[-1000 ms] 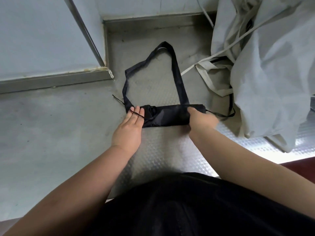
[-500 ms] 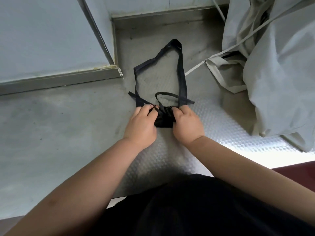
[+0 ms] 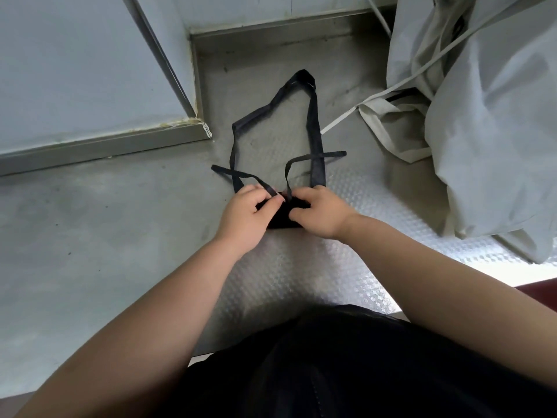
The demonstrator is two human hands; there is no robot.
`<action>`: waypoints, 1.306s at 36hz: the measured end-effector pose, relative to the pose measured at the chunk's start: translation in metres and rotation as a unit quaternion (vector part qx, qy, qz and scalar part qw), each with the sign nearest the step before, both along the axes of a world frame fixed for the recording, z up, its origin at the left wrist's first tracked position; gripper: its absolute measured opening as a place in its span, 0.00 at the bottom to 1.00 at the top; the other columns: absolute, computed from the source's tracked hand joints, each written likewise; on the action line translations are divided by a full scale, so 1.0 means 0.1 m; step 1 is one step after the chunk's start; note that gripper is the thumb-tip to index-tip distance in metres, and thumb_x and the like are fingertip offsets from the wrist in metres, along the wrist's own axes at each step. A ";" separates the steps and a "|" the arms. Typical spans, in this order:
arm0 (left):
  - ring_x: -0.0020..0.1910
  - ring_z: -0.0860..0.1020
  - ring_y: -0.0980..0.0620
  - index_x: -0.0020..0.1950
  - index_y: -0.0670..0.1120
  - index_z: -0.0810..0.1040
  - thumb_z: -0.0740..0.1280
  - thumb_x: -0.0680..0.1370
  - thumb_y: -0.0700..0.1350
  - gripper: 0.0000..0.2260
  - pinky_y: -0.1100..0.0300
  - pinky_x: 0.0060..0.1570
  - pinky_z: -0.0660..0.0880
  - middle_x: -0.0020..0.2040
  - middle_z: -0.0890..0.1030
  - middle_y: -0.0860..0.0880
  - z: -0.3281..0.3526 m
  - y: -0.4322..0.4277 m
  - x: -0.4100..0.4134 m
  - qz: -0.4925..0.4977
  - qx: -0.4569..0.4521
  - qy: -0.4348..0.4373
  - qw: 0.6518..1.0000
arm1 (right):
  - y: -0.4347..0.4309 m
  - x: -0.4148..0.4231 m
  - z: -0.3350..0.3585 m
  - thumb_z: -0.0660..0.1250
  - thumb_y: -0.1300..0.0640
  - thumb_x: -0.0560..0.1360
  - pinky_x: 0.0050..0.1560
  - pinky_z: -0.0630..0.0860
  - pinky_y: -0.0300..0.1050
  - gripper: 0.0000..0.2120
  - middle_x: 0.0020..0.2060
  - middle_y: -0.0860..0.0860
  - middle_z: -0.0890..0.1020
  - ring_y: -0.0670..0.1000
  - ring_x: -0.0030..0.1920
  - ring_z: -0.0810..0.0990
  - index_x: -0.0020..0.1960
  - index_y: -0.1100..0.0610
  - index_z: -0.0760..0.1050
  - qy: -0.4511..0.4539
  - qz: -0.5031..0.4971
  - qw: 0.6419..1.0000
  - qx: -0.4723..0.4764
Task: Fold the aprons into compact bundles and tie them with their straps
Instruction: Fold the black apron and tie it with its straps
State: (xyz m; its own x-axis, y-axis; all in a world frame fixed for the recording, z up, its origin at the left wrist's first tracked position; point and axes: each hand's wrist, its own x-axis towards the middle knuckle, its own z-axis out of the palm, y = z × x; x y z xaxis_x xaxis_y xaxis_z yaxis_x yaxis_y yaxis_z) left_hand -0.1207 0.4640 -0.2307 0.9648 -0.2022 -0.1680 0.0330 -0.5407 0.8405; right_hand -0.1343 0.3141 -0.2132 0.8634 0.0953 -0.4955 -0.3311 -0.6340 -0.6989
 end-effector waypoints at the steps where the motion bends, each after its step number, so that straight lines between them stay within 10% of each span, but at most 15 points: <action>1: 0.49 0.77 0.56 0.39 0.48 0.80 0.66 0.78 0.44 0.08 0.69 0.50 0.68 0.47 0.79 0.54 0.03 0.00 -0.01 0.022 -0.057 0.049 0.997 | 0.01 0.00 0.01 0.63 0.55 0.76 0.45 0.70 0.37 0.05 0.42 0.48 0.74 0.48 0.44 0.75 0.46 0.48 0.77 -0.006 -0.015 0.999 0.033; 6: 0.47 0.78 0.57 0.39 0.46 0.75 0.61 0.81 0.43 0.11 0.66 0.51 0.72 0.43 0.82 0.53 0.11 -0.05 0.06 0.079 -0.250 0.173 0.949 | 0.03 0.00 0.04 0.61 0.57 0.80 0.34 0.66 0.28 0.13 0.32 0.44 0.73 0.41 0.33 0.70 0.37 0.55 0.72 -0.007 -0.102 0.978 0.184; 11: 0.39 0.72 0.57 0.41 0.50 0.75 0.59 0.81 0.44 0.11 0.65 0.43 0.66 0.34 0.75 0.53 0.12 -0.05 0.10 0.131 -0.175 0.149 0.964 | -0.01 -0.05 0.03 0.58 0.56 0.81 0.51 0.70 0.36 0.12 0.39 0.46 0.77 0.44 0.44 0.74 0.41 0.54 0.74 -0.020 -0.168 0.954 0.246; 17: 0.34 0.70 0.58 0.41 0.49 0.81 0.64 0.78 0.43 0.09 0.65 0.37 0.67 0.31 0.74 0.56 0.12 -0.10 0.06 0.015 -0.020 0.128 0.991 | 0.01 -0.04 0.11 0.58 0.55 0.81 0.32 0.64 0.30 0.16 0.30 0.46 0.69 0.40 0.29 0.67 0.35 0.54 0.69 -0.032 -0.048 0.990 0.132; 25: 0.35 0.68 0.55 0.35 0.41 0.78 0.67 0.77 0.46 0.13 0.61 0.39 0.64 0.33 0.71 0.48 0.15 0.05 0.07 -0.017 -0.116 0.180 0.977 | 0.10 -0.04 0.08 0.62 0.49 0.77 0.45 0.67 0.45 0.18 0.28 0.44 0.73 0.45 0.34 0.70 0.29 0.47 0.75 0.021 -0.015 0.998 0.052; 33: 0.43 0.76 0.62 0.43 0.49 0.77 0.60 0.80 0.39 0.10 0.71 0.50 0.69 0.39 0.79 0.53 0.12 0.10 0.02 -0.008 -0.224 0.189 0.956 | 0.07 -0.01 0.14 0.53 0.55 0.82 0.31 0.65 0.33 0.13 0.34 0.50 0.75 0.45 0.33 0.69 0.47 0.58 0.74 0.058 -0.087 0.985 0.140; 47: 0.39 0.78 0.65 0.45 0.47 0.74 0.58 0.81 0.36 0.10 0.73 0.48 0.71 0.33 0.82 0.57 0.10 0.10 0.03 -0.045 -0.211 0.195 0.957 | 0.06 -0.02 0.12 0.58 0.46 0.80 0.32 0.67 0.29 0.18 0.26 0.41 0.76 0.42 0.27 0.69 0.37 0.54 0.76 0.021 -0.121 0.974 0.191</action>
